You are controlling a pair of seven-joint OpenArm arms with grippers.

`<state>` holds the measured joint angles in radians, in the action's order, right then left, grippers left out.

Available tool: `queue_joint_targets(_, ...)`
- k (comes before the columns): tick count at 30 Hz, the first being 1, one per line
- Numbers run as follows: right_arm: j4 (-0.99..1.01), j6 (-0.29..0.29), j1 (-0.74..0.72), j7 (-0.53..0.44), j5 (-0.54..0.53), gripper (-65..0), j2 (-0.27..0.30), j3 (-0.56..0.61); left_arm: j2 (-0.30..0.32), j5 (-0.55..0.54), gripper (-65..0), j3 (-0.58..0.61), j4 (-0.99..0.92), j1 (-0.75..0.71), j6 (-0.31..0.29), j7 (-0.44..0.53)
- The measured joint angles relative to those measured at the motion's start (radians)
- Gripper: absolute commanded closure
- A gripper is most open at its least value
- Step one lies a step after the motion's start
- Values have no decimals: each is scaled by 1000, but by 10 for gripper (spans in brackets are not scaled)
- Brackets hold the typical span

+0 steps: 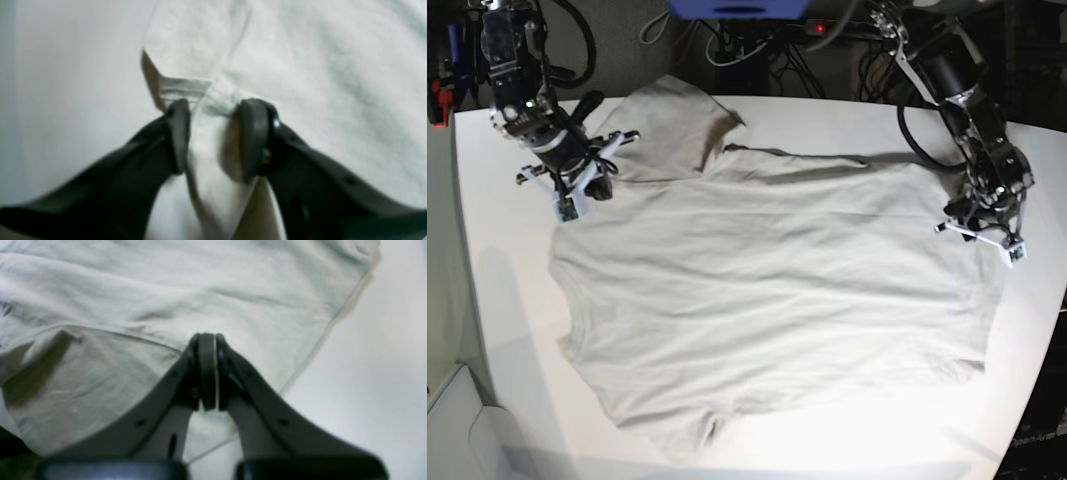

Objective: Layout the t-shirt on the table in an organized manner, then fold the t-shirt properly
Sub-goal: 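Lower the left gripper onto the shirt's side edge and grasp it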

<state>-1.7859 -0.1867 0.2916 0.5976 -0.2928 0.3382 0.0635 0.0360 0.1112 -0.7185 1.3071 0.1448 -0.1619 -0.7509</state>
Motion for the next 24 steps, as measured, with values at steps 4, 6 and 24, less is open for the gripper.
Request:
queue_joint_targets(4,2,0,-22,2,0,0,0,0,0,0,-179,-2,0,0,0,0)
queue_joint_targets(6,2,0,-25,-3,0,0,0,0,0,0,-154,-5,0,0,0,0)
queue_joint_targets(24,4,0,-106,4,5,0,-28,34,-45,4,-3,-10,234,-55,0,-35)
